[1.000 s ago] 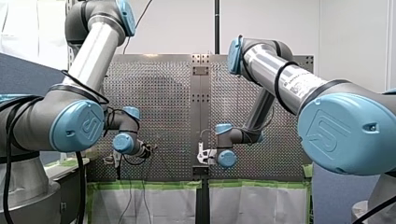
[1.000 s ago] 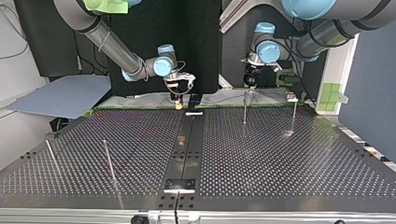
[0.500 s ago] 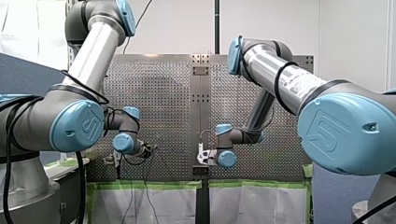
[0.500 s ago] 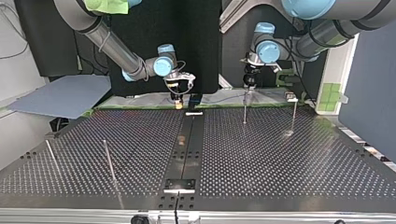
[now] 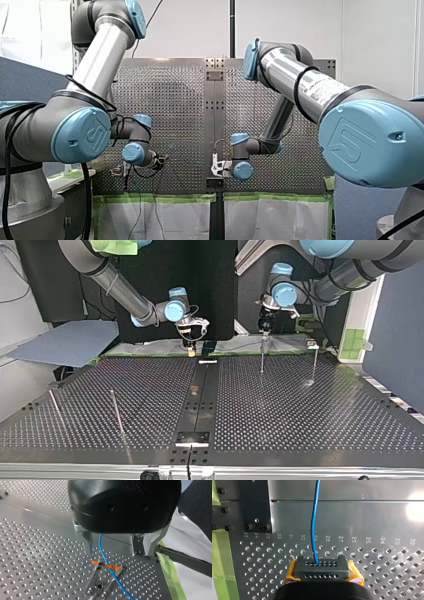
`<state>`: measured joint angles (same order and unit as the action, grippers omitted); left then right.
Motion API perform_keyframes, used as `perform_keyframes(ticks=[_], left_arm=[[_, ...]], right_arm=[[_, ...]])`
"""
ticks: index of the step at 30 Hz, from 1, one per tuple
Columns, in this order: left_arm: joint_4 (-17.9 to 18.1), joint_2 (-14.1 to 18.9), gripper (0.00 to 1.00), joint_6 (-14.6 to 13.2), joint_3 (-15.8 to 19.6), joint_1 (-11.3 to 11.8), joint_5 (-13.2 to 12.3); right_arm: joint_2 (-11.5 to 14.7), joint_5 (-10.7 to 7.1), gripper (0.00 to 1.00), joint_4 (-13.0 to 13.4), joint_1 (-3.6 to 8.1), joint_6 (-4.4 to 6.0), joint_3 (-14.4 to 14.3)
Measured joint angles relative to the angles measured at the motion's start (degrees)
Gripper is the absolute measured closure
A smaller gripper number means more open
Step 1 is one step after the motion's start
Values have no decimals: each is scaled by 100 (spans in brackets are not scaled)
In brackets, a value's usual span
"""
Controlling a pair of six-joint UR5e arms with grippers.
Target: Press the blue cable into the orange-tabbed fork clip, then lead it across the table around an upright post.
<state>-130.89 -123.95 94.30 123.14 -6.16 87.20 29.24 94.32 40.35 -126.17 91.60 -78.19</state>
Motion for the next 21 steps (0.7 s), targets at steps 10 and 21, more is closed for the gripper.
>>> perform_keyframes(ticks=[10, 21], left_arm=[[14, 0, 0, -21, -48, -134, 141], [293, -7, 0, 250, -76, -305, 437]], right_arm=[[-8, -43, 100, 4, 0, 4, 0], [-16, -84, 100, 7, -1, 3, 0]])
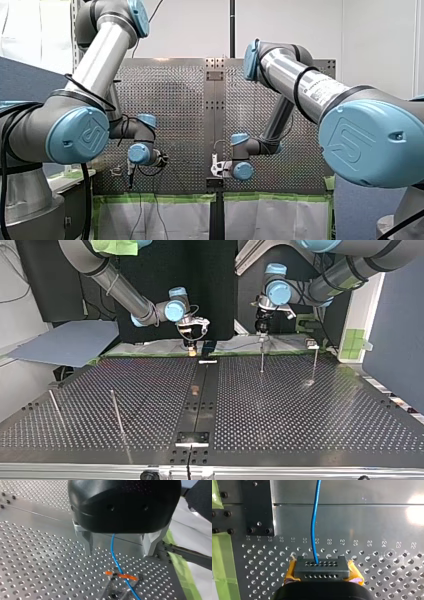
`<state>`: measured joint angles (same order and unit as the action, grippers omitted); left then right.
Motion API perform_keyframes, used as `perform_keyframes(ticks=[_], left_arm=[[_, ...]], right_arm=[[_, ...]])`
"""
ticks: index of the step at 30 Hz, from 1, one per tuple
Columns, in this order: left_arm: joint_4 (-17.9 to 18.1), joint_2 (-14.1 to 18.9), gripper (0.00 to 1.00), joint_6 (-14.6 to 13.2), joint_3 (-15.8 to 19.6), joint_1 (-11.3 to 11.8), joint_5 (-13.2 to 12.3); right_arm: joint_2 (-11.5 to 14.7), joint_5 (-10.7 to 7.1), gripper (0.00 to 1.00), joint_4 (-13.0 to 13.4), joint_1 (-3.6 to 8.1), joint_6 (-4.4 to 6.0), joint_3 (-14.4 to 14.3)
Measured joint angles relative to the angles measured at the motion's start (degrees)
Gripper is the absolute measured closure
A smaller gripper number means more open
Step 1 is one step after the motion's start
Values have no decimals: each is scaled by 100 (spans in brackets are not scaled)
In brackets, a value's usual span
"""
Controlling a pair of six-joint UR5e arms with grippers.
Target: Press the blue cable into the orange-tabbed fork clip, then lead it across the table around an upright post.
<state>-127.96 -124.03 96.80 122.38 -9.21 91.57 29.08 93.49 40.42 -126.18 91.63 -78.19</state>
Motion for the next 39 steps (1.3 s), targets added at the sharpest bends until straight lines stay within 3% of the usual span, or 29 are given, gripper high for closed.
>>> perform_keyframes(ticks=[20, 34, 39], left_arm=[[352, -51, 0, 464, -90, -299, 116], [262, -794, 0, 280, -796, -510, 654], [175, -885, 0, 198, -929, -563, 805]], right_arm=[[-16, -21, 100, 2, -10, 2, -1], [-20, -30, 100, -24, -34, -4, 0], [-19, -30, 100, -25, -37, -13, 0]])
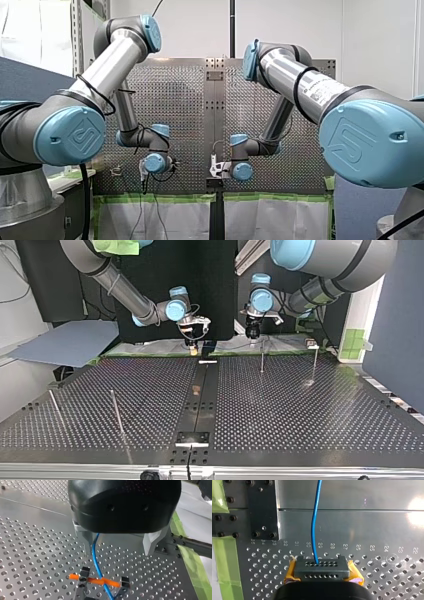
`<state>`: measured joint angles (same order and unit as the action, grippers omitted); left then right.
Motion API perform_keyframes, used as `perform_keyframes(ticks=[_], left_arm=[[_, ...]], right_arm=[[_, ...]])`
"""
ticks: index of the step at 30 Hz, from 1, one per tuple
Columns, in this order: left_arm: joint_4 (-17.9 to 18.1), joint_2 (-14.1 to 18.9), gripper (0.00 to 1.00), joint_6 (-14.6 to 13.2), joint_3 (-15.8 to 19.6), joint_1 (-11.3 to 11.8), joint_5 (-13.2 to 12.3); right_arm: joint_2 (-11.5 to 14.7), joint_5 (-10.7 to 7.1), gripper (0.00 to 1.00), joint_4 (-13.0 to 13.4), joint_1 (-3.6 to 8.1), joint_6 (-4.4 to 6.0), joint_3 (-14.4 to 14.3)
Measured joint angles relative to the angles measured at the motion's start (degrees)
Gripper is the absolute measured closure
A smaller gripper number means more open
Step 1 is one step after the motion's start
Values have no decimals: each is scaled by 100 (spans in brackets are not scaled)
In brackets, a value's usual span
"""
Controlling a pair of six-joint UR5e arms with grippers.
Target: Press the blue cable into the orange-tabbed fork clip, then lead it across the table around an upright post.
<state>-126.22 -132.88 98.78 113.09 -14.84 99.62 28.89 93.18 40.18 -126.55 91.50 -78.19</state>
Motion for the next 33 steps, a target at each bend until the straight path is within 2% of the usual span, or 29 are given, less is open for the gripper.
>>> perform_keyframes(ticks=[6, 15, 20, 31, 32, 33], left_arm=[[-25, -11, 0, -44, -44, -26, 33], [-310, -13, 0, -197, -406, -130, 73], [-541, -13, 0, -348, -574, -183, 277], [-720, -13, 0, -755, -605, -226, 716], [-724, -13, 6, -774, -605, -227, 731], [-726, -13, 6, -787, -605, -230, 741]], right_arm=[[0, 2, 100, 0, -1, -11, 0], [-5, 0, 100, 0, 0, -23, 0], [-7, -1, 100, 0, 3, -27, 0], [-9, -1, 100, -1, 13, -33, 0], [-9, -1, 100, -1, 13, -33, 0], [-9, -1, 100, -1, 13, -33, 0]])
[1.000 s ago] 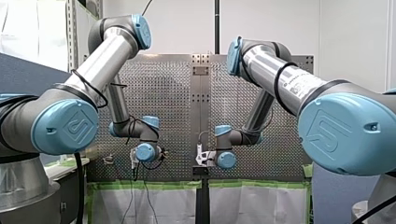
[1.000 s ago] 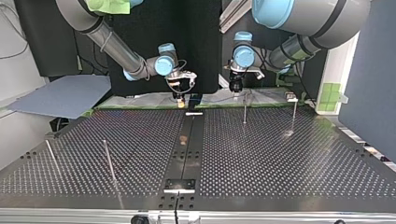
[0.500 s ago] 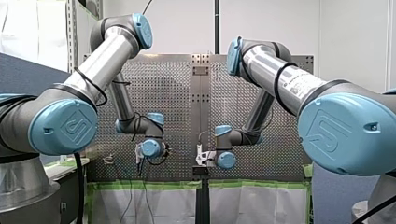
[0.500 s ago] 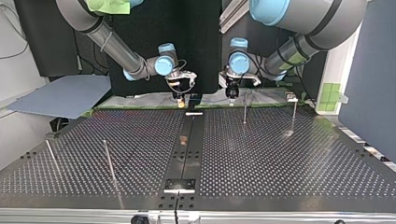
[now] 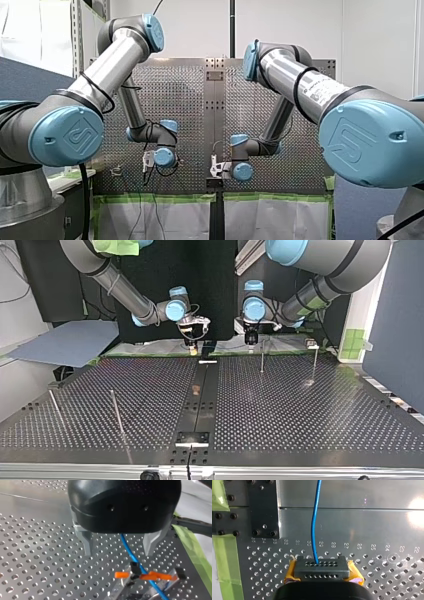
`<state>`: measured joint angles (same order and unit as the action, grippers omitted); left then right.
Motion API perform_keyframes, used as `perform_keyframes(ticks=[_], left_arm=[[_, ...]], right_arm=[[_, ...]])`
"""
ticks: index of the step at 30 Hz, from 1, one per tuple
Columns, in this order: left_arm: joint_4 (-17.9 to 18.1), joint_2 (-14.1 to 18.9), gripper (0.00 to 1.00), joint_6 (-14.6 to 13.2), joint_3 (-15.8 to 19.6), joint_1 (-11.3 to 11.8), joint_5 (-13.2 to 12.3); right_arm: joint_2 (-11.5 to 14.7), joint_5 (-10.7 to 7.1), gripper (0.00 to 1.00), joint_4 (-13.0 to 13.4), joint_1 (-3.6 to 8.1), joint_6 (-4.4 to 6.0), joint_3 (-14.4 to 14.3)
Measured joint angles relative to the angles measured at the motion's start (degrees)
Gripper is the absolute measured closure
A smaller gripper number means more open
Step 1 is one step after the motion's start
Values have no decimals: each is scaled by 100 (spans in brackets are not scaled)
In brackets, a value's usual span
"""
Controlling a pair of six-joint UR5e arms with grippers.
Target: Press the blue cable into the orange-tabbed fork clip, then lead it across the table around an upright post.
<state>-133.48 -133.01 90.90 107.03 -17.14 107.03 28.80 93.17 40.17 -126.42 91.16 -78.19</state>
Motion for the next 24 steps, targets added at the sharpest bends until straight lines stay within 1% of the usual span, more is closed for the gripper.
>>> perform_keyframes(ticks=[2, 3, 4, 5, 6, 7, 8, 9, 10, 11, 12, 14, 24], left_arm=[[-2, 0, 17, -18, -1, -4, 15], [-3, 0, 17, -22, -1, -5, 20], [-3, 0, 27, -26, -1, -7, 30], [-4, 0, 35, -29, -1, -9, 43], [-3, 0, 35, -32, 0, -12, 60], [-1, 0, 47, -41, -1, -15, 87], [2, 0, 55, -50, -1, -16, 106], [6, 0, 55, -60, -1, -18, 123], [12, 0, 64, -73, 0, -21, 138], [15, 0, 82, -81, 0, -24, 147], [17, 0, 82, -87, -1, -27, 152], [20, 0, 98, -99, 0, -33, 160], [4, 0, 98, -108, -29, -57, 158]], right_arm=[[0, 0, 100, -2, 1, 0, 0], [0, 0, 100, -4, 2, 0, 0], [0, 0, 100, -5, 1, 0, 0], [0, 0, 100, -6, 1, 0, 0], [0, 0, 100, -6, 0, 0, 0], [0, 0, 100, -7, 1, 0, 0], [0, 0, 100, -7, 1, 0, 0], [0, 0, 100, -7, 2, 0, 0], [0, 0, 100, -8, 3, 0, 0], [0, 0, 100, -8, 3, 0, 0], [0, 0, 100, -8, 3, 0, 0], [0, 0, 100, -10, 2, 0, -1], [-3, 0, 100, -17, 4, 0, 0]])
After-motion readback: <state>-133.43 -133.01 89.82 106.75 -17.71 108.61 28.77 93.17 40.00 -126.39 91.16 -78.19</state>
